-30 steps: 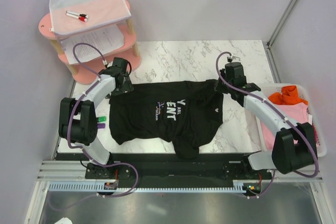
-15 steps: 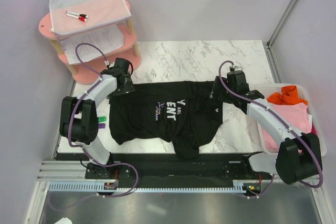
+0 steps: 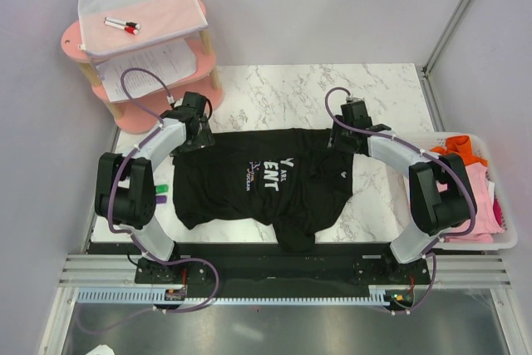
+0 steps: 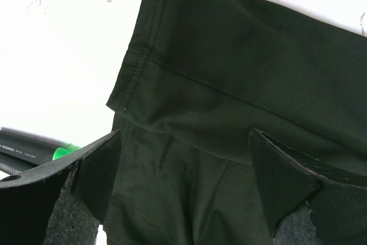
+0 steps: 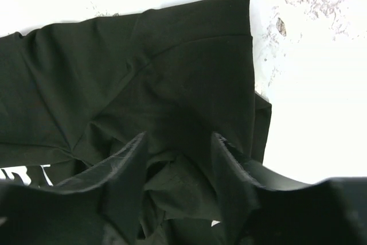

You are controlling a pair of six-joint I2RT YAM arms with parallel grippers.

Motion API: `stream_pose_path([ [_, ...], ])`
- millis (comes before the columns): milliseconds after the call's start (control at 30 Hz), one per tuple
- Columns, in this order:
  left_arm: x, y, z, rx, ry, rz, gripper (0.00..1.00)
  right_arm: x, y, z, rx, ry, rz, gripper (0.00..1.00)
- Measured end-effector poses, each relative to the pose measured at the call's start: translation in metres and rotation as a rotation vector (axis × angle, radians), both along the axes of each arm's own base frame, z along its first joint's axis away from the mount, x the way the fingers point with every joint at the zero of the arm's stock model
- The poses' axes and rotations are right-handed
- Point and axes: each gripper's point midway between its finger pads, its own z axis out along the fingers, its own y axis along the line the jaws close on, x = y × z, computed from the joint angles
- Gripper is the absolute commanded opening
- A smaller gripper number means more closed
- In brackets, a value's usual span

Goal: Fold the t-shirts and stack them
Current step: Fold the flattened tshirt in 1/3 of the way

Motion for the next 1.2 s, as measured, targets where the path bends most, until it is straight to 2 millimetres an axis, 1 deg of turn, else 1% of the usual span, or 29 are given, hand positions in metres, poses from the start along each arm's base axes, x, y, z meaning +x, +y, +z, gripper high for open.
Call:
stream_pose_path([
  [33, 0.0, 0.0, 0.0, 0.0, 0.0, 0.0, 0.98, 0.0, 0.0, 0.0, -0.001, -0.001, 0.0, 0.47],
  [67, 0.0, 0.0, 0.0, 0.0, 0.0, 0.0, 0.98, 0.001, 0.0, 0.0, -0.001, -0.003, 0.0, 0.39],
  [100, 0.0, 0.0, 0.0, 0.0, 0.0, 0.0, 0.98, 0.001, 0.0, 0.001, -0.001, -0.005, 0.0, 0.37],
  [167, 0.0, 0.0, 0.0, 0.0, 0.001, -0.001, 0.98, 0.001, 0.0, 0.001, 0.0, -0.007, 0.003, 0.28],
  [400, 0.0, -0.002, -0.003, 0.002, 0.008, -0.006, 0.98, 0.002, 0.003, 0.002, 0.011, -0.011, 0.01, 0.24],
  [533, -0.001, -0.003, -0.004, 0.004, 0.012, -0.008, 0.98, 0.001, 0.006, 0.002, 0.021, -0.008, 0.023, 0.07],
  [600, -0.001, -0.003, -0.004, 0.004, 0.012, -0.008, 0.98, 0.001, 0.007, 0.002, 0.024, -0.006, 0.032, 0.06],
  [633, -0.001, -0.003, -0.004, 0.005, 0.012, -0.008, 0.98, 0.001, 0.007, 0.002, 0.024, -0.005, 0.036, 0.03],
  [767, -0.001, -0.003, -0.004, 0.005, 0.012, -0.008, 0.98, -0.002, 0.009, 0.003, 0.03, -0.001, 0.05, 0.0],
  [867, -0.001, -0.003, -0.004, 0.005, 0.011, -0.008, 0.98, -0.005, 0.011, 0.013, 0.046, -0.012, 0.066, 0.0],
  [967, -0.001, -0.003, -0.004, 0.005, 0.011, -0.008, 0.98, -0.011, 0.013, 0.029, 0.063, -0.03, 0.082, 0.0],
  [1100, -0.001, -0.002, -0.004, 0.009, 0.011, -0.006, 0.97, -0.027, 0.013, 0.05, 0.09, -0.058, 0.104, 0.0],
  [1200, -0.001, -0.002, -0.004, 0.012, 0.012, -0.006, 0.97, -0.042, 0.011, 0.051, 0.094, -0.044, 0.115, 0.0],
])
